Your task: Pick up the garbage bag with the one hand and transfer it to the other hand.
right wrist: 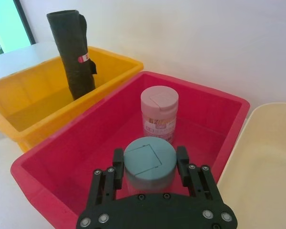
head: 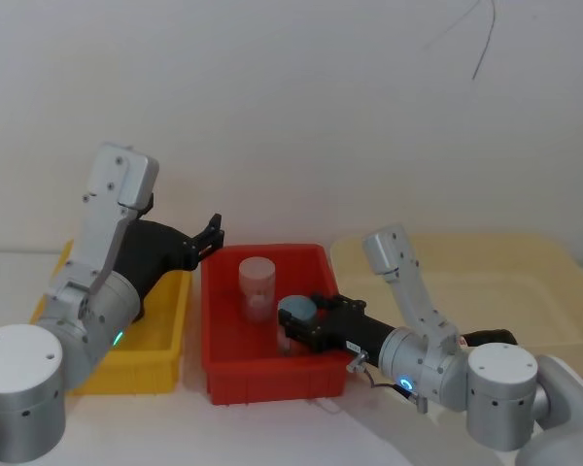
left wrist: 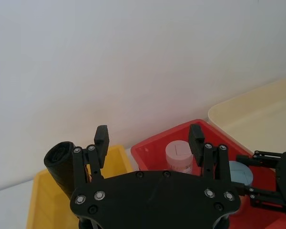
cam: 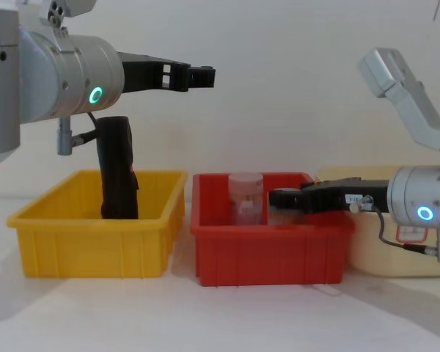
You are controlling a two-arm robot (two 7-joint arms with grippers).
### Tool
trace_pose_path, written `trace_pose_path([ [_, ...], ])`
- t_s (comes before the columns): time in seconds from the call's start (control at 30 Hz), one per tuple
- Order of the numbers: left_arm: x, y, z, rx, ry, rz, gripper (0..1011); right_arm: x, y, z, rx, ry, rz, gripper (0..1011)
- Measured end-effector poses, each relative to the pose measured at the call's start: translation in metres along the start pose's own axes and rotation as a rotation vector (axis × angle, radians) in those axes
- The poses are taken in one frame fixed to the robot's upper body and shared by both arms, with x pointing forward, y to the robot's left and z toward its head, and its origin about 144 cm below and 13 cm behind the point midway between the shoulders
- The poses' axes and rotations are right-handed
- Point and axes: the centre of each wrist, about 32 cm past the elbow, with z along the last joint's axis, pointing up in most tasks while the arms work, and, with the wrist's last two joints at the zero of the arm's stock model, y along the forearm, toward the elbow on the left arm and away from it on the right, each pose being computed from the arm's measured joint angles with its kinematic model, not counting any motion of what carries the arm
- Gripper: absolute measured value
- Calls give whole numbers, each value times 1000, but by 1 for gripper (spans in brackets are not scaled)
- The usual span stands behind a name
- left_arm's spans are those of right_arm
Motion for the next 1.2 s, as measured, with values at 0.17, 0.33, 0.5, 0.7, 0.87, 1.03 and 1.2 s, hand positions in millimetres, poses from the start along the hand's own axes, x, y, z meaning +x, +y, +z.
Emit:
trace_pose_path([
  [0.17,0,0,0,0,0,0,1000,1,0,1,0,-2,-5,648],
  [0.33,0,0,0,0,0,0,1000,1,-1,3,2,-5,-7,648],
  [0.5,0,0,0,0,0,0,1000,2,-1,6,7,-10,-11,648],
  [0.7,0,0,0,0,0,0,1000,5,-3,14,28,-26,-22,648],
  [0.87,0,0,0,0,0,0,1000,11,-7,28,65,-53,-43,648],
  [1.03,0,0,0,0,0,0,1000,17,-12,41,99,-77,-69,648],
  [1.2,0,0,0,0,0,0,1000,29,-23,59,147,-110,-120,650],
])
